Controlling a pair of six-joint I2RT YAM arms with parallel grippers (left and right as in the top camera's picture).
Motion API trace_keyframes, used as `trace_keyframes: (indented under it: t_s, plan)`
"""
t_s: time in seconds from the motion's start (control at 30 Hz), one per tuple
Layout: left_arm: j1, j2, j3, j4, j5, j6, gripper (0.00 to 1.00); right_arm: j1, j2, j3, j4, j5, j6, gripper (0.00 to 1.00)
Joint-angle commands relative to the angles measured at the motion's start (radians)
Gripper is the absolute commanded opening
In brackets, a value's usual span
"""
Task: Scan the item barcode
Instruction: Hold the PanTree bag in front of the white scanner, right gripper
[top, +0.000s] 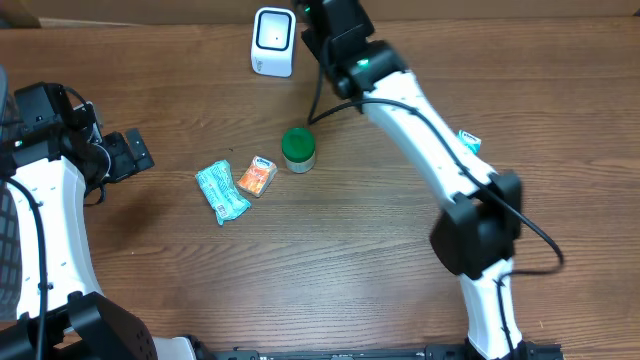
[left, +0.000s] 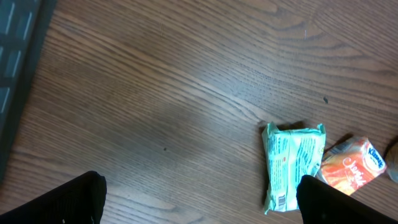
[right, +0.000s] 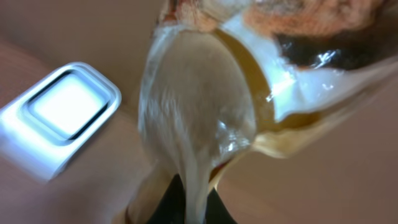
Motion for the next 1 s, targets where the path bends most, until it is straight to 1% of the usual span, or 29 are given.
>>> trace_keyframes:
  t_s: [0.0,0.03,0.13,0.27,0.87,0.97]
  plan:
    - [0.004,0.003,0.015,0.002,-0.003,0.026,1.0,0.026,0.089,0.017,0.188,0.175,-0.378,0.04]
    - [0.004,0.003,0.015,0.002,-0.003,0.026,1.0,0.029,0.127,0.017,0.265,0.174,-0.482,0.04]
    - [0.004,0.003,0.015,0.002,-0.003,0.026,1.0,0.037,0.205,0.017,0.408,0.173,-0.629,0.04]
    - [0.004,0.003,0.015,0.002,-0.003,0.026,1.0,0.052,0.266,0.017,0.437,0.164,-0.731,0.04]
    - [0.004,0.003,0.015,0.002,-0.003,0.027,1.0,0.077,0.276,0.014,0.449,0.186,-0.741,0.04]
    - [0.004,0.003,0.015,0.002,-0.003,0.026,1.0,0.081,0.246,0.015,0.448,0.183,-0.687,0.04]
